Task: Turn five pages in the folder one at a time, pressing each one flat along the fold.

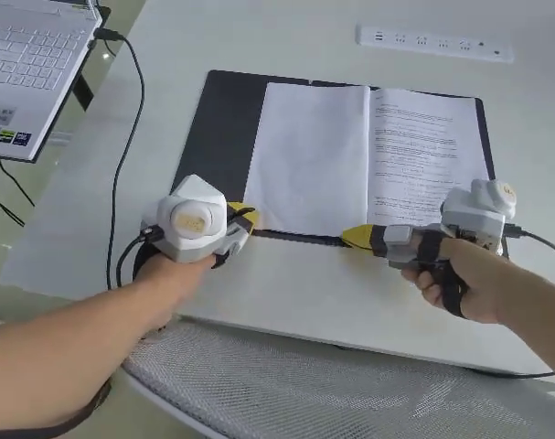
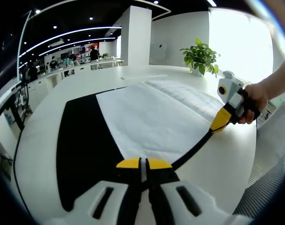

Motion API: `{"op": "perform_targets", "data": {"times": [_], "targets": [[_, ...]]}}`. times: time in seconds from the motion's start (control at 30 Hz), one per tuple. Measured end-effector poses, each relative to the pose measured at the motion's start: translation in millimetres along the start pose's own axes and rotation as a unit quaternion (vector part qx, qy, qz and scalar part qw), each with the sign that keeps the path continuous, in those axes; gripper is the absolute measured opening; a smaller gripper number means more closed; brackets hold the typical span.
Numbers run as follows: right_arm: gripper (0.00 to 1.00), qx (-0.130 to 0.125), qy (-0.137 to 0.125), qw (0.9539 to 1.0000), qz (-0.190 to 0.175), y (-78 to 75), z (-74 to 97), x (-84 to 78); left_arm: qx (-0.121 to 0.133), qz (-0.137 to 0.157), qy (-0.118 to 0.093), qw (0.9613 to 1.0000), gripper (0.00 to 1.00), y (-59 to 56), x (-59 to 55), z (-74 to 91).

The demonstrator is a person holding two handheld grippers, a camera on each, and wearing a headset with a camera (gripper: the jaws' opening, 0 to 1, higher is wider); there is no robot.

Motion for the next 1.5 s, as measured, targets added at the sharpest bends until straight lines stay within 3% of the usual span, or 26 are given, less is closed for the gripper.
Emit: {"op": "perform_targets", "data": {"times": [0.17, 0.3, 0.47, 0.57, 0.63, 0.7, 0.83, 1.0, 1.07, 1.17, 1.23, 1.37, 1.5], "targets": [[0.0, 0.006, -0.001, 0.9999, -0.012, -4.2, 4.5, -12.4, 0.001, -0.001, 0.001, 1.0, 0.02, 1.4, -1.4, -1.7], [0.0, 0.026, -0.009, 0.9996, -0.01, 4.4, 11.2, -20.0, 0.0, 0.0, 0.002, 1.0, 0.02, 2.3, -2.2, -3.0], [0.08, 0.039, -0.043, 0.9981, 0.022, 27.3, 28.8, -28.8, -0.01, 0.008, 0.009, 0.9999, 0.05, 2.9, 0.2, -3.0], [0.13, 0.042, -0.07, 0.995, 0.058, 43.6, 45.6, -32.2, -0.015, 0.013, 0.021, 0.9996, 0.14, 1.7, 3.0, 0.7], [0.19, 0.044, -0.096, 0.992, 0.07, 49.2, 58.5, -28.7, -0.022, 0.028, 0.016, 0.9992, 0.2, 0.0, 7.2, 6.6], [0.2, 0.044, -0.105, 0.9901, 0.081, 56.8, 68.7, -33.4, -0.03, 0.025, 0.003, 0.9992, 0.21, -2.0, 12.2, 13.3], [0.27, 0.031, -0.139, 0.9837, 0.11, 67.9, 94.3, -42.6, -0.047, 0.019, 0.0, 0.9987, 0.28, -7.7, 22.8, 29.6], [0.42, -0.017, -0.182, 0.9702, 0.159, 71.5, 127.4, -52.3, -0.056, 0.013, 0.005, 0.9983, 0.37, -12.9, 32.5, 55.2], [0.45, -0.027, -0.191, 0.967, 0.166, 72.6, 136.8, -55.0, -0.058, 0.01, 0.004, 0.9983, 0.4, -14.2, 34.7, 63.1], [0.49, -0.042, -0.219, 0.9579, 0.181, 75.3, 152.3, -57.3, -0.057, 0.008, 0.019, 0.9982, 0.44, -15.1, 36.6, 75.2], [0.52, -0.055, -0.245, 0.9491, 0.19, 76.5, 162.6, -57.7, -0.053, 0.009, 0.022, 0.9983, 0.47, -15.6, 39.5, 84.5], [0.57, -0.069, -0.283, 0.9362, 0.196, 79.3, 180.2, -61.7, -0.051, 0.022, 0.022, 0.9982, 0.54, -18.4, 47.7, 102.3], [0.61, -0.076, -0.298, 0.9314, 0.195, 78.4, 192.8, -68.1, -0.049, 0.03, 0.03, 0.9979, 0.58, -20.3, 55.3, 118.2]]}}
Point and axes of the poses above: the centre of the closed fingertips' face, and the gripper's own axes: z roughly backward along the fingers, y roughly to its left, x roughly out of its top, the point moved 9 cm from there along z, roughly backward along the fingers, and after that the axes turned 9 degrees about -z, right-handed, at the moved point
